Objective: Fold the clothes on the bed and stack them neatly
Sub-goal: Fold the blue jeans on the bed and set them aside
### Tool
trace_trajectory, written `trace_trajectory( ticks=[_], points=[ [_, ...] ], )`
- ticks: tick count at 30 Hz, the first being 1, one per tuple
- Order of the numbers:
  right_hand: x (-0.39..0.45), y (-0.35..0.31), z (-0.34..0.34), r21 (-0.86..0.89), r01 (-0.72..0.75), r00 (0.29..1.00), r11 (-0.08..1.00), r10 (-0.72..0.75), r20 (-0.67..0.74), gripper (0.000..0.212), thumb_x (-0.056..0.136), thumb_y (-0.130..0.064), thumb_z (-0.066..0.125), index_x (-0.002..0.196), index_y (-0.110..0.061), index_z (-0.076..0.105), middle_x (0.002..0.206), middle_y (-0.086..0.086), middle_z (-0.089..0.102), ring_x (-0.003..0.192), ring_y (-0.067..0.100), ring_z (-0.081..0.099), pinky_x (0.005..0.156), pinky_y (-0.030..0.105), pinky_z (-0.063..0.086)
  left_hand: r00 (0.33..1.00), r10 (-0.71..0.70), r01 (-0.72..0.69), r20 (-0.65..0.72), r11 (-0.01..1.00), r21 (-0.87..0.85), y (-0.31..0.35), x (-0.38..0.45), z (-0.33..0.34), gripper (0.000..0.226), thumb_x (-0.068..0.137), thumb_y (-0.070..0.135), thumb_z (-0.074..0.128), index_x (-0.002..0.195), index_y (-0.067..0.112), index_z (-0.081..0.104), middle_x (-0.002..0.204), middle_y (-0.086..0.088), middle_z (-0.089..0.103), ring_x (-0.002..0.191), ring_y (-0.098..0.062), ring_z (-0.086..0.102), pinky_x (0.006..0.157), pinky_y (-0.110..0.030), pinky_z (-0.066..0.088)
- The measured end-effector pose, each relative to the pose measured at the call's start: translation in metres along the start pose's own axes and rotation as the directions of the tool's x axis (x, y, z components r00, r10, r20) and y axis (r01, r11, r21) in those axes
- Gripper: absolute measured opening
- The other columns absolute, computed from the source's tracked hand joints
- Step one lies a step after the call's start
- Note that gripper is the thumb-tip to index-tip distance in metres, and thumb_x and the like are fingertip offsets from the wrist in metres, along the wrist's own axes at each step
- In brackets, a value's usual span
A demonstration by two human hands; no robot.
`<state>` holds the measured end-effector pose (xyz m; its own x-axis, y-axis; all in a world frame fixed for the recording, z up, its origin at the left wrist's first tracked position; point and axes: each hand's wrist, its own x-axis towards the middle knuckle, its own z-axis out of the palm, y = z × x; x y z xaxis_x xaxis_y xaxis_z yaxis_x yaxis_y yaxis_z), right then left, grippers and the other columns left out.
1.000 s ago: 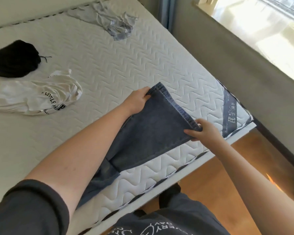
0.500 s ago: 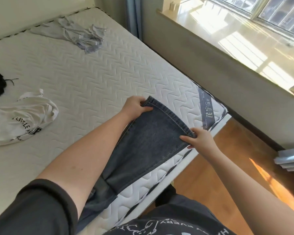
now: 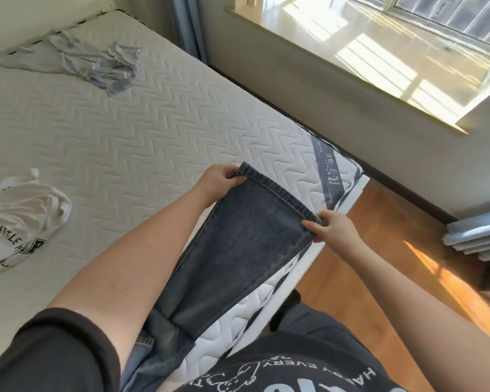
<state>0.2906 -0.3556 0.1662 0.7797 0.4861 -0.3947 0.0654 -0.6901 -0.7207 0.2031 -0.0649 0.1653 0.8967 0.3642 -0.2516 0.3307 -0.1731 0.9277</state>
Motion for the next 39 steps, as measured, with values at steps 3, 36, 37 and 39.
trace_trajectory(
  ticks=[3,36,37,39],
  points=[
    [0.036,0.014,-0.005,0.026,-0.033,0.999,0.999,0.032,0.042,0.021,0.085,-0.034,0.075,0.078,-0.016,0.066,0.068,0.001,0.072,0.057,0.018,0.072,0.062,0.032,0.056,0.999,-0.048,0.048,-0.007,0.999,-0.021,-0.006,0.032,0.006,0.016,0.094,0.004,0.062,0.104,0.012,0.072,0.099,0.000,0.073,0.086,-0.005,0.067,0.085,-0.024,0.054],
    [0.362,0.198,0.060,-0.379,-0.330,0.883,0.864,0.425,0.199,0.016,0.089,-0.035,0.069,0.099,-0.023,0.066,0.089,0.000,0.066,0.085,0.022,0.060,0.067,0.029,0.041,0.890,-0.430,0.439,-0.151,0.720,0.538,-0.213,0.346,0.143,0.018,0.084,0.015,0.071,0.101,0.015,0.066,0.102,-0.008,0.070,0.098,-0.028,0.064,0.085,-0.035,0.050],
    [0.363,0.199,0.063,-0.415,-0.322,0.883,0.851,0.428,0.192,0.017,0.090,-0.036,0.068,0.101,-0.023,0.065,0.092,0.001,0.067,0.085,0.023,0.060,0.067,0.029,0.041,0.892,-0.425,0.435,-0.153,0.717,0.545,-0.217,0.344,0.145,0.021,0.085,0.015,0.070,0.105,0.016,0.065,0.106,-0.007,0.069,0.101,-0.028,0.063,0.088,-0.037,0.050],
    [0.365,0.201,0.067,-0.453,-0.317,0.890,0.833,0.427,0.161,0.020,0.090,-0.035,0.067,0.106,-0.023,0.062,0.101,0.003,0.067,0.090,0.024,0.061,0.070,0.031,0.043,0.903,-0.397,0.418,-0.164,0.719,0.555,-0.222,0.338,0.145,0.034,0.085,0.016,0.070,0.118,0.018,0.061,0.115,-0.005,0.066,0.109,-0.027,0.060,0.094,-0.039,0.048]
  ],
)
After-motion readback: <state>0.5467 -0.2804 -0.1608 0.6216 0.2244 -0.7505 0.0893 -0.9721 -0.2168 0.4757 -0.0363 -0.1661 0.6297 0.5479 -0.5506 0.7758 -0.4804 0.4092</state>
